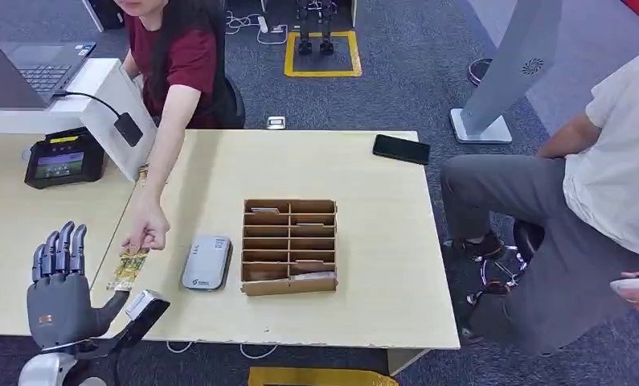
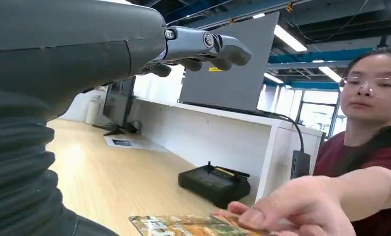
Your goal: Pass the card to the sensor for recognition and then transmit it.
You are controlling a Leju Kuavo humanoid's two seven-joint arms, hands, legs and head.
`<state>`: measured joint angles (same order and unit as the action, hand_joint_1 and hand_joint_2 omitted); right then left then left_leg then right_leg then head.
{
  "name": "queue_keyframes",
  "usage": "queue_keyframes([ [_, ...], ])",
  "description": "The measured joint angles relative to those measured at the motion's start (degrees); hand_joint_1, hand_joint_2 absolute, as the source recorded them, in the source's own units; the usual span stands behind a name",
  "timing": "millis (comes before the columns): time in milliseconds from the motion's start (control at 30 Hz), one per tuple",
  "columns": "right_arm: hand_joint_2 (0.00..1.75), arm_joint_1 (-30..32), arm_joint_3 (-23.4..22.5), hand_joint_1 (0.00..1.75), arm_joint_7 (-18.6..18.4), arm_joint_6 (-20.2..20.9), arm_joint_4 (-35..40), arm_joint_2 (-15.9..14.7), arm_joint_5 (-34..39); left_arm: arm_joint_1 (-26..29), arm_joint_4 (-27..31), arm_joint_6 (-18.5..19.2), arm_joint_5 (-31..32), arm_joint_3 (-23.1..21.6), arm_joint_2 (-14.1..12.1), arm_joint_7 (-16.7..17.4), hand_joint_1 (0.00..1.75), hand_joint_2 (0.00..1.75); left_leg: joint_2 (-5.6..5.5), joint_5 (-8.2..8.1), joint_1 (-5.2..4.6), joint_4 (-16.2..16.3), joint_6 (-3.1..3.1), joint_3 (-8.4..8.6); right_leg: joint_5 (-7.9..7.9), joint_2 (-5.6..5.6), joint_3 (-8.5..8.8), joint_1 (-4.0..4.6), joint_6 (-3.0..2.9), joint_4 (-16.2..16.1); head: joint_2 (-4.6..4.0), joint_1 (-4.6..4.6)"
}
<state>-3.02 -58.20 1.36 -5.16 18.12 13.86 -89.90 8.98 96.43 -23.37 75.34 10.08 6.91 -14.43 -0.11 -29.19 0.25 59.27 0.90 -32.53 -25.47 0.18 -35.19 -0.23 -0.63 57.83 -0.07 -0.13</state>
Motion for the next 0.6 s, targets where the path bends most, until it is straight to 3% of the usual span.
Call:
queue_keyframes([
  [200, 0.00, 0.0, 0.4, 0.00, 0.0, -0.1, 0.0, 0.0, 0.0, 0.0, -0.4, -0.2, 0.0, 0.0, 0.0, 0.0, 0.03, 1.75, 0.00, 0.00, 0.00, 0.0, 0.00, 0.00, 0.00, 0.00, 0.00, 0.00, 0.00, 0.0, 0.00, 0.00],
  [233, 0.00, 0.0, 0.5, 0.00, 0.0, -0.1, 0.0, 0.0, 0.0, 0.0, -0.4, -0.2, 0.0, 0.0, 0.0, 0.0, 1.75, 1.75, 0.00, 0.00, 0.00, 0.0, 0.00, 0.00, 0.00, 0.00, 0.00, 0.00, 0.00, 0.0, 0.00, 0.00],
  [600, 0.00, 0.0, 1.3, 0.00, 0.0, -0.2, -0.1, -0.1, 0.0, 0.0, -0.9, 0.0, -1.1, -0.5, -0.5, -0.2, 1.75, 1.75, 0.00, 0.00, 0.00, 0.0, 0.00, 0.00, 0.00, 0.00, 0.00, 0.00, 0.00, 0.0, 0.00, 0.00],
])
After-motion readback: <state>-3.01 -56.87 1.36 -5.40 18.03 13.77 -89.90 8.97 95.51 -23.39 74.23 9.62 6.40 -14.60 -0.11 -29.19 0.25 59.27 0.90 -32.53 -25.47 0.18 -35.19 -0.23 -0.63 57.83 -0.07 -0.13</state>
